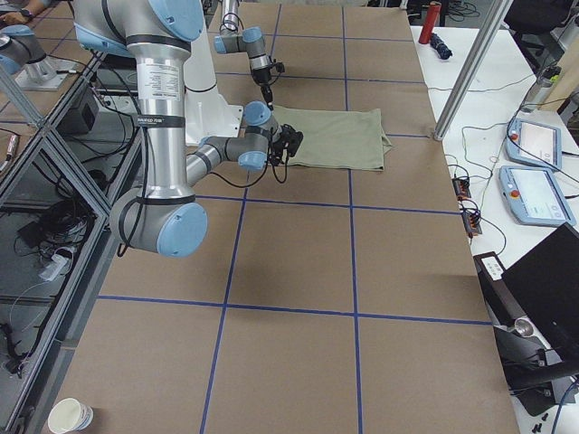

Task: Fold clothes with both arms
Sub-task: 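Move the right gripper to the near end of the shirt beside the left gripper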

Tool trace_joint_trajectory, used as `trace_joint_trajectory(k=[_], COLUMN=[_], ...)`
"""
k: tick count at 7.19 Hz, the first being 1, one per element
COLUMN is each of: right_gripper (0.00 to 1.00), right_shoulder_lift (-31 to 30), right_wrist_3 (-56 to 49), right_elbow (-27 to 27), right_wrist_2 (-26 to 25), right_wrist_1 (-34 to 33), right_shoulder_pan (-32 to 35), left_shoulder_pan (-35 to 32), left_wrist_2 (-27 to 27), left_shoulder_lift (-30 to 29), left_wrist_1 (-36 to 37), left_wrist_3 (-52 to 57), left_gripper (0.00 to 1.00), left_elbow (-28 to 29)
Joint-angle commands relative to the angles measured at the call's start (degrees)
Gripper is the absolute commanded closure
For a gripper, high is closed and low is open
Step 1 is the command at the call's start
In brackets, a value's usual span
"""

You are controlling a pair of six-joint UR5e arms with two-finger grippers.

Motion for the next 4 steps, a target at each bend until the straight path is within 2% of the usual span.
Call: trace_joint_trajectory(k=[1, 2, 3, 4], right_gripper=[0.00, 0.00, 0.00, 0.00], right_shoulder_lift=[2.03, 3.61, 4.67, 8.68], right_wrist_3=[9.75, 14.33, 15.50, 15.86], right_elbow=[1.02, 1.37, 1.64, 1.29], right_wrist_2=[-3.09, -5.29, -9.57, -10.66], right_wrist_1=[-6.41, -9.92, -14.22, -20.09], right_shoulder_pan=[-3.77, -5.36, -8.59, -10.10], left_shoulder_pan=[0.00, 0.00, -0.09, 0.00], left_wrist_2=[-0.06, -0.15, -0.15, -0.15], left_shoulder_lift=[-0.09, -0.17, -0.52, -0.61], left_wrist_1=[0.00, 0.00, 0.00, 0.00], left_wrist_3=[0.03, -0.06, -0.06, -0.06], left_gripper=[1.00, 1.00, 1.00, 1.00], left_elbow=[-0.59, -0.85, -0.85, -0.94])
